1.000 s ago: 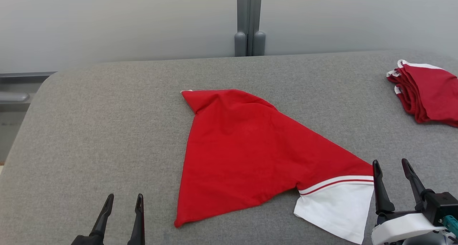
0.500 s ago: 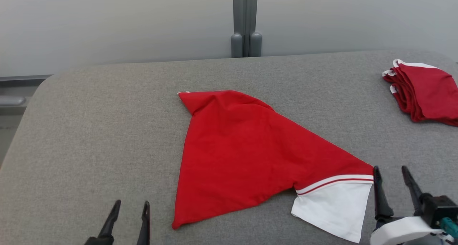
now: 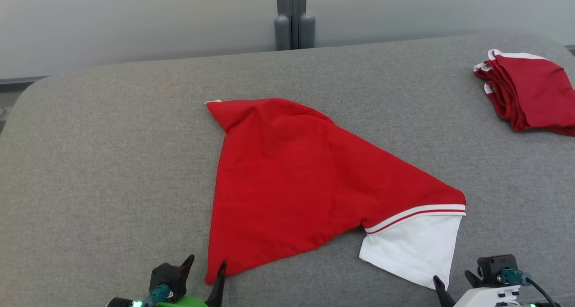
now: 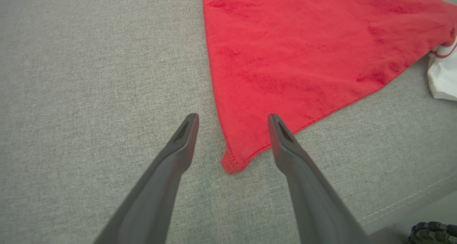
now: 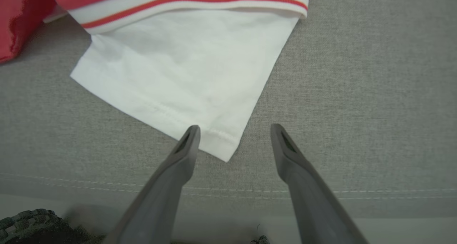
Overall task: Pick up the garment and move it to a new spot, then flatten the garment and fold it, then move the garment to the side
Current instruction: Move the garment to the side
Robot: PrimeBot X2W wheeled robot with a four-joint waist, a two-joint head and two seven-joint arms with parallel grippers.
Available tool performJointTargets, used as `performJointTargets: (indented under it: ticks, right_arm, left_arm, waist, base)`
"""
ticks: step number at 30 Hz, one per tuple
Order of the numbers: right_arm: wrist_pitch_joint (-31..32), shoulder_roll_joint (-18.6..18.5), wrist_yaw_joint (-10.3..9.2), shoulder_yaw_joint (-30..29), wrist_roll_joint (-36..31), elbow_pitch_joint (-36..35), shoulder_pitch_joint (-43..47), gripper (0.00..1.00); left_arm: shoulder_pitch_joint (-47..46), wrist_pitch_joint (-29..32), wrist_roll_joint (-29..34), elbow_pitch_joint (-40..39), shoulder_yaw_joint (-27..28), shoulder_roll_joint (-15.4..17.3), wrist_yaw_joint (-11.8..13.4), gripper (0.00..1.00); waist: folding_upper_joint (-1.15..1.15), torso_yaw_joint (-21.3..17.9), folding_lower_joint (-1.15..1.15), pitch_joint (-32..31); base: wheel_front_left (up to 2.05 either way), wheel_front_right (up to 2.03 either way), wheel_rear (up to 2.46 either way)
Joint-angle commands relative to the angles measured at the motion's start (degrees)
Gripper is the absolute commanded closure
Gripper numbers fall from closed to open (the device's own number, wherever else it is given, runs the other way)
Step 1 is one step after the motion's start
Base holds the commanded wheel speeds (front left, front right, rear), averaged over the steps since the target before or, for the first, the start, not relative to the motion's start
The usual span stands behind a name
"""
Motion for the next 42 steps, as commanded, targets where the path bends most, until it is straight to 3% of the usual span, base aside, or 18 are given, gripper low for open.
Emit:
performJointTargets:
  ticks: [1, 26, 27, 28, 29, 30, 31, 32, 37, 42]
  right_arm:
    - [0.39, 0.51, -0.09, 0.05, 0.13, -0.17, -0.58, 0.00]
    - [1.00, 1.69, -0.09, 1.00, -1.49, 4.54, -6.18, 0.00]
    - [1.45, 1.74, -0.09, 1.37, -1.27, 4.98, -6.37, 0.00]
    - [1.72, 1.71, -0.09, 1.57, -1.26, 5.39, -6.64, 0.00]
    - [2.22, 1.62, -0.07, 1.88, -1.36, 6.03, -6.92, 0.00]
    - [2.61, 1.66, -0.08, 1.92, -0.83, 6.57, -7.05, 0.25]
    - [3.56, 1.72, -0.08, 1.89, -0.13, 7.30, -7.00, 0.95]
    - [3.99, 1.72, -0.07, 2.28, 0.20, 7.63, -6.95, 1.00]
    - [3.07, 1.77, -0.06, 0.96, 7.13, 3.71, -6.30, 1.00]
    - [2.12, 2.03, -0.07, -3.22, 22.00, -10.97, -5.03, 1.00]
  left_arm:
    - [-1.20, 0.58, -0.02, -0.04, 0.00, 0.38, 0.22, 0.00]
    - [-3.88, 3.58, -0.94, 1.64, -3.50, 1.26, 0.29, 0.00]
    - [-4.21, 3.74, -0.83, 2.04, -3.73, 1.31, 0.28, 0.23]
    - [-4.42, 3.77, -0.92, 2.40, -3.91, 1.33, 0.25, 0.55]
    - [-4.52, 4.05, -1.20, 2.91, -4.21, 1.27, 0.20, 0.76]
    - [-4.57, 4.03, -1.34, 3.24, -4.49, 1.24, 0.14, 1.00]
    - [-4.69, 4.16, -1.55, 3.73, -4.84, 1.33, 0.08, 1.00]
    - [-4.84, 4.23, -1.79, 4.05, -5.05, 1.42, 0.07, 1.00]
    - [-4.67, 3.71, -3.82, 3.69, -5.53, 2.51, -0.13, 1.00]
    - [-2.03, 3.87, -10.28, -6.01, -3.22, 3.11, -0.26, 1.00]
  waist:
    - [0.00, -0.69, 0.00, 2.39]
    - [0.00, 0.34, 0.00, 6.79]
    - [0.00, 0.33, 0.00, 6.99]
    - [0.00, 0.30, 0.00, 7.14]
    - [0.00, 0.25, 0.00, 7.24]
    - [0.00, 0.22, 0.00, 7.30]
    - [0.00, 0.21, 0.00, 7.36]
    - [0.00, 0.22, 0.00, 7.39]
    - [0.00, 0.15, 0.00, 6.60]
    - [0.00, -0.59, 0.00, 5.03]
  base:
    - [0.00, 0.00, 0.00]
    - [0.00, 0.00, 0.00]
    - [0.00, 0.00, 0.00]
    - [0.00, 0.00, 0.00]
    - [0.00, 0.00, 0.00]
    - [0.00, 0.00, 0.00]
    - [0.00, 0.00, 0.00]
    - [0.00, 0.00, 0.00]
    - [0.00, 0.00, 0.00]
    - [0.00, 0.00, 0.00]
